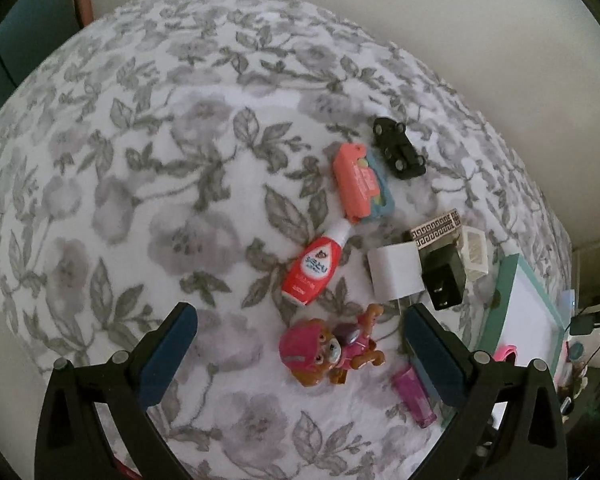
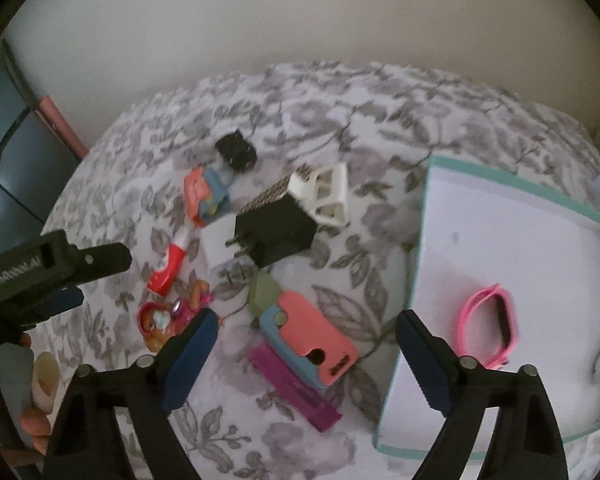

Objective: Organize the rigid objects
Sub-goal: 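Move both tools back over the remaining items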

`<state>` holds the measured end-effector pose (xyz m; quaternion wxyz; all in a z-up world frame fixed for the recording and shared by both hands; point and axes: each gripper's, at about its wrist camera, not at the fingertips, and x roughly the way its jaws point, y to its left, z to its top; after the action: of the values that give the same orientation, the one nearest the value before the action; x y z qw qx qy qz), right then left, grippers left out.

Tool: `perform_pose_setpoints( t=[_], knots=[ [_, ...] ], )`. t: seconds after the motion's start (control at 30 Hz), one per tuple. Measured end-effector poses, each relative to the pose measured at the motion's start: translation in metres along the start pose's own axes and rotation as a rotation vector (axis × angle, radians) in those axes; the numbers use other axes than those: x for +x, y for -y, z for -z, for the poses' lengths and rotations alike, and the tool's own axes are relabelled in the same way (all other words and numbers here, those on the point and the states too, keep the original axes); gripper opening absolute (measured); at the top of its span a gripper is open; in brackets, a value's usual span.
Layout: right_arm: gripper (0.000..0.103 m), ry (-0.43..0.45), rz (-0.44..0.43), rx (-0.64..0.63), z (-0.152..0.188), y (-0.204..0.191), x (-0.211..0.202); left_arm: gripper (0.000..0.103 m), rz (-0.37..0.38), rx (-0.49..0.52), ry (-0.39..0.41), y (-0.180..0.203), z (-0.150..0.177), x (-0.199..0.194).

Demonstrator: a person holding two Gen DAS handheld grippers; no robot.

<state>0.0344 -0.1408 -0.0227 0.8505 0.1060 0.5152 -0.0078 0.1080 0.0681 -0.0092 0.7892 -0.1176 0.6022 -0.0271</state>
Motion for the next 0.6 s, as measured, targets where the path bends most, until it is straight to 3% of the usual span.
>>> perform_pose_setpoints(
  t=[0.33, 0.6],
  knots=[
    [0.073, -0.086, 0.022, -0.05, 0.003, -0.011, 0.033, 0.103, -0.013, 0.048, -0.101, 0.02, 0.011, 0.03],
    [0.072, -0.109, 0.056, -0.061, 0.004, -0.011, 0.048, 0.103, -0.047, 0.063, -0.181, 0.029, 0.021, 0.061]
  ],
)
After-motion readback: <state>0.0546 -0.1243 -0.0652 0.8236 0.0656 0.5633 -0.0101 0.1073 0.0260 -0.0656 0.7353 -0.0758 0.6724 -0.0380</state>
